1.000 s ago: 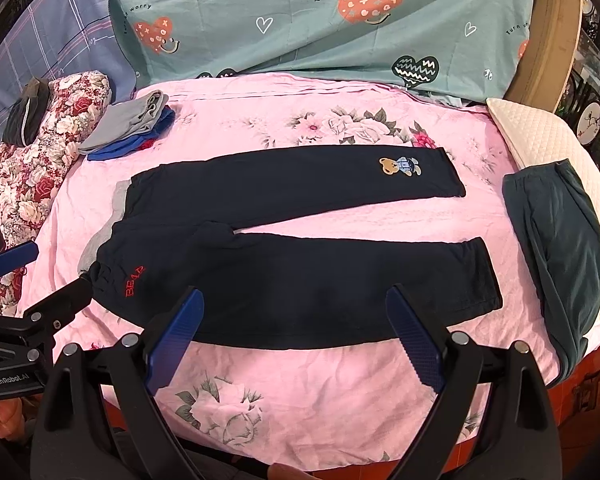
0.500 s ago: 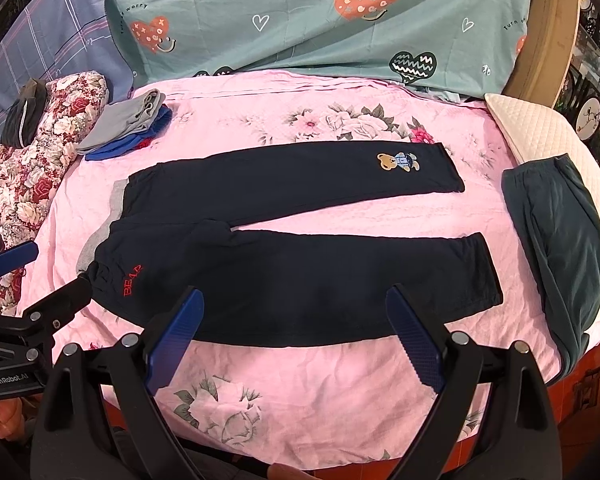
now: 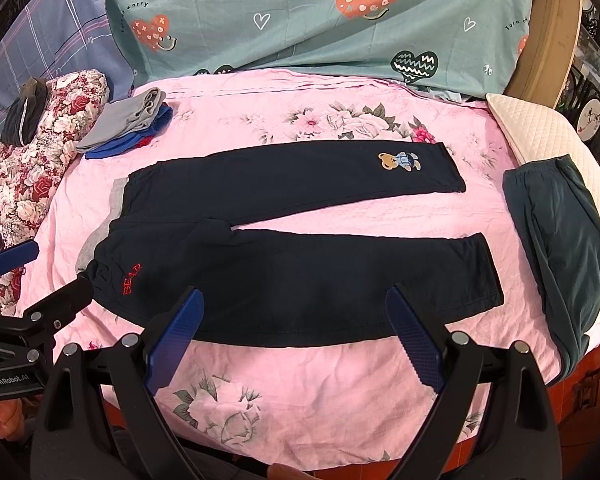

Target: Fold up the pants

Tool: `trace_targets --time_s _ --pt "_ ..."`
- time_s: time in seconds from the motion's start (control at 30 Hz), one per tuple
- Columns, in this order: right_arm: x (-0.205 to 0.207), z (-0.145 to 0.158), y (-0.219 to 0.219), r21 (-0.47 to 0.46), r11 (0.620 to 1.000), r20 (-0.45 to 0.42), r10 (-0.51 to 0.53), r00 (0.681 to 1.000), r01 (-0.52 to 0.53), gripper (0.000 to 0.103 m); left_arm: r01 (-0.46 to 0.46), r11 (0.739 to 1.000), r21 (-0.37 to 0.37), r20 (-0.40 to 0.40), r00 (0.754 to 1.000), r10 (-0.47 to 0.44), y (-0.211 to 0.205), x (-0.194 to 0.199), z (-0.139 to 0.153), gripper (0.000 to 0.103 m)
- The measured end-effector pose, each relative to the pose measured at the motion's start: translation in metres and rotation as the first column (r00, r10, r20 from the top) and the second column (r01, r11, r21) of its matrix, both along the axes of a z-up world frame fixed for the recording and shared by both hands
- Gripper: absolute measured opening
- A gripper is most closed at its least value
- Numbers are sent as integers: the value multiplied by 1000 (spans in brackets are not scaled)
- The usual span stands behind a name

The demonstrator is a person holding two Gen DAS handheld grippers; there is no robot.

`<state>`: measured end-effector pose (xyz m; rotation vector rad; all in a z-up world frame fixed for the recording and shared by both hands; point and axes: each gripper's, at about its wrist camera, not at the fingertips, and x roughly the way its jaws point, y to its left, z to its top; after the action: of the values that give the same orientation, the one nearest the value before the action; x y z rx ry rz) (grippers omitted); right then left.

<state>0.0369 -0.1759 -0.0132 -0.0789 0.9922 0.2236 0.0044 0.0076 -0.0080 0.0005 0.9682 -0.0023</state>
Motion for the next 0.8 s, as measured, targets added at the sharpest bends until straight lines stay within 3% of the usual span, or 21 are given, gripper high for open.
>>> trace_targets --time_s 0.8 --pt "1 -2 3 -5 1000 -4 3 1000 -4 93 -1 1000 -1 -3 1000 1 -1 0 0 101"
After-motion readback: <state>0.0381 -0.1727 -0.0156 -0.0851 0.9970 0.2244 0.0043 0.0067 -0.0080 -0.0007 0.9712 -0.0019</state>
